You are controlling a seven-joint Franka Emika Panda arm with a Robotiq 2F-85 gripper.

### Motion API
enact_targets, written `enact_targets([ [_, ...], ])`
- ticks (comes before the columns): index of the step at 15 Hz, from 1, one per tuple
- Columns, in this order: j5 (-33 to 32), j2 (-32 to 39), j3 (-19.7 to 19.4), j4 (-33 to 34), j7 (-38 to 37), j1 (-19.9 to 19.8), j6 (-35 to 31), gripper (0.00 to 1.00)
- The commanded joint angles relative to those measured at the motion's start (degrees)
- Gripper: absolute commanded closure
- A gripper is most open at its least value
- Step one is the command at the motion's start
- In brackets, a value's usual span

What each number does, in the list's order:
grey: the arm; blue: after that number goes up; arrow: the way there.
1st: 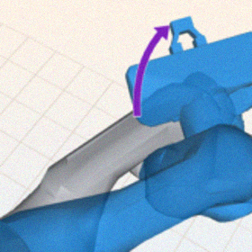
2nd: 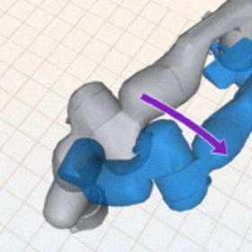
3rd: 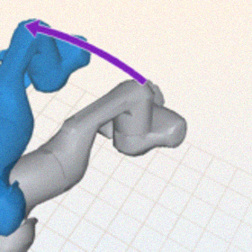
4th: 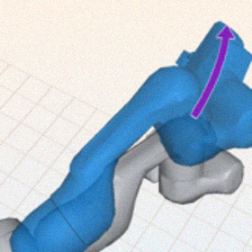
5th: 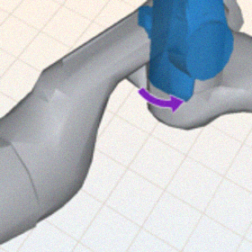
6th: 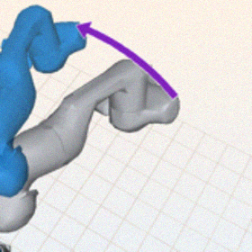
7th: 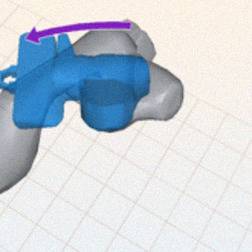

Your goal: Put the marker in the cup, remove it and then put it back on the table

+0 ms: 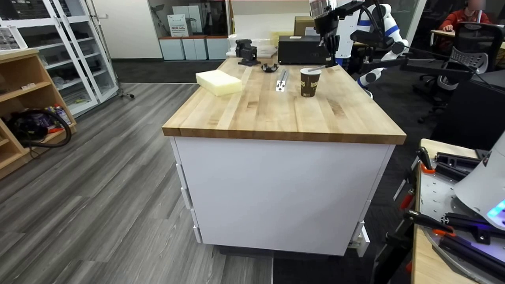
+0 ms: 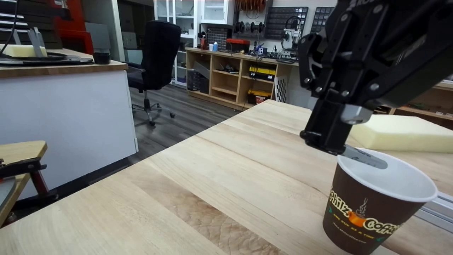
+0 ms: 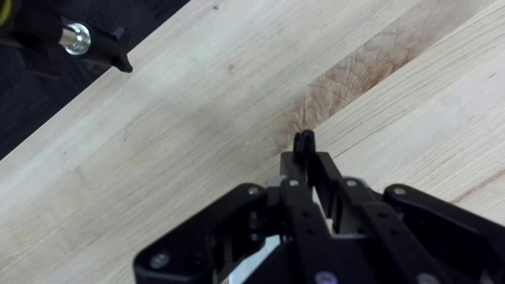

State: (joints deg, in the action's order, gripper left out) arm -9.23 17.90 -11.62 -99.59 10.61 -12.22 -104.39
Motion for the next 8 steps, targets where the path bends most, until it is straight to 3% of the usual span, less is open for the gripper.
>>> enact_targets([
  [1,1.36,2.34,0.73,4.39,1.62,-1.08,4.41,0.96],
  [8,1.21,3.88,0.86,6.52,1.74,-1.23,5.99,0.96],
])
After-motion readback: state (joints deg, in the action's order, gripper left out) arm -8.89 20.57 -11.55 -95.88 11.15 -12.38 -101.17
